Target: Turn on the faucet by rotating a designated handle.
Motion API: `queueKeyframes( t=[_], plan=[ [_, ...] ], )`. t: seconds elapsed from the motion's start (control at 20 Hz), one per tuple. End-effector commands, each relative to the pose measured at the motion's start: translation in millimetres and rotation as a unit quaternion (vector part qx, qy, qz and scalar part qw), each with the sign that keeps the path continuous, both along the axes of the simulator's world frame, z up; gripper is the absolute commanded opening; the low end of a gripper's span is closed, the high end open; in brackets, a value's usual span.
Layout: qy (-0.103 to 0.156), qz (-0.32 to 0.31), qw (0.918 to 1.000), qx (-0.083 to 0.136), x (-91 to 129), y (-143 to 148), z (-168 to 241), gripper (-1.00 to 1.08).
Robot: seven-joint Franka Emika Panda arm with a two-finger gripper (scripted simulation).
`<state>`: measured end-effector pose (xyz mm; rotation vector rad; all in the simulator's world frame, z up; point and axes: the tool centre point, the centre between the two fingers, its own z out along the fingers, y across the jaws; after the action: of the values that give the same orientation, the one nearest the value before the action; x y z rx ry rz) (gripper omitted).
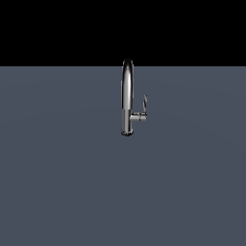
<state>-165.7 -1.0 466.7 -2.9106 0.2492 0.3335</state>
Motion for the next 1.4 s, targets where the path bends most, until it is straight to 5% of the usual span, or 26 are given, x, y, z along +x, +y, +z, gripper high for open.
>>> queueKeyframes(
  t=[0.0,0.7,1.35],
  plan=[
    [0.016,-0.018,0.9996,0.016,15.2,-0.9,-3.3,-1.0],
    [0.109,-0.118,0.9809,0.11,96.9,-13.5,-32.3,-1.0],
    [0.197,-0.212,0.936,0.2,166.4,-34.6,-77.1,-1.0]
  ],
)
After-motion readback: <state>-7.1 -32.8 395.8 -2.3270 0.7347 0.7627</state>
